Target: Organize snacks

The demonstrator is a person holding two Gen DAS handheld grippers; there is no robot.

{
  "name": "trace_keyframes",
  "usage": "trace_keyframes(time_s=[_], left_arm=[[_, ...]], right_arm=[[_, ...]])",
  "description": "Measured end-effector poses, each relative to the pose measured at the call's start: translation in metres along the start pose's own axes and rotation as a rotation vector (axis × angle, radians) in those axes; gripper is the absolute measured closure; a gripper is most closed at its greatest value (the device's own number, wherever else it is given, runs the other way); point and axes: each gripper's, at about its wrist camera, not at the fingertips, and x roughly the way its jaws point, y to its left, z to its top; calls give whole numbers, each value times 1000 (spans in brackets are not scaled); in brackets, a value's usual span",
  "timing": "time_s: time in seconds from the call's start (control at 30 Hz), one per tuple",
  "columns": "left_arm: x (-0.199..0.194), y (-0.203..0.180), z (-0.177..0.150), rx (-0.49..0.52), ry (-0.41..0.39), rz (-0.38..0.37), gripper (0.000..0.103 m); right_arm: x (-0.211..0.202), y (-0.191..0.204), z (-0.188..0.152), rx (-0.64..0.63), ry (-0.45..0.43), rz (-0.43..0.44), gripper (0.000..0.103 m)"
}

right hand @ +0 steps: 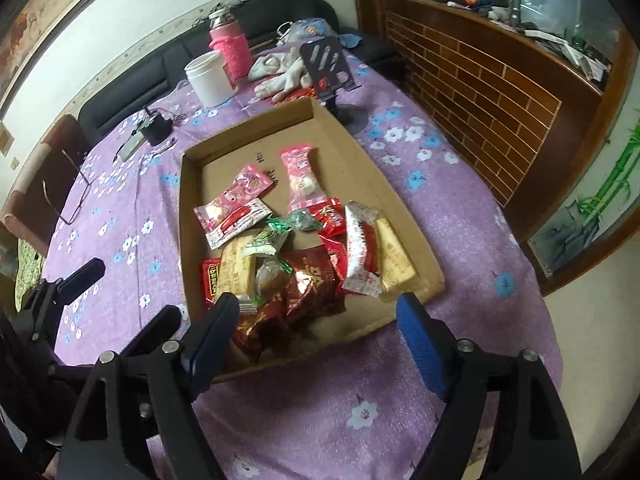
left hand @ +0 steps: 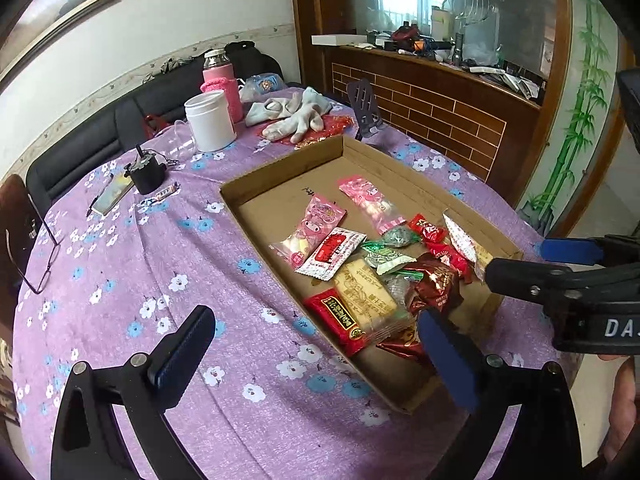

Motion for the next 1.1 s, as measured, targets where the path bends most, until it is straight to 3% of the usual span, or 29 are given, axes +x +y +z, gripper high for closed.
trace_keyframes(time_s=[0.2, 1.1], left_arm=[[6, 0, 5, 12, 82, 96, 1], [-9, 1, -1, 26, 87, 126, 1]], right_arm=[[-6, -2, -6, 1, -3, -17, 19], [-12, 2, -5, 1, -9, -35, 19]])
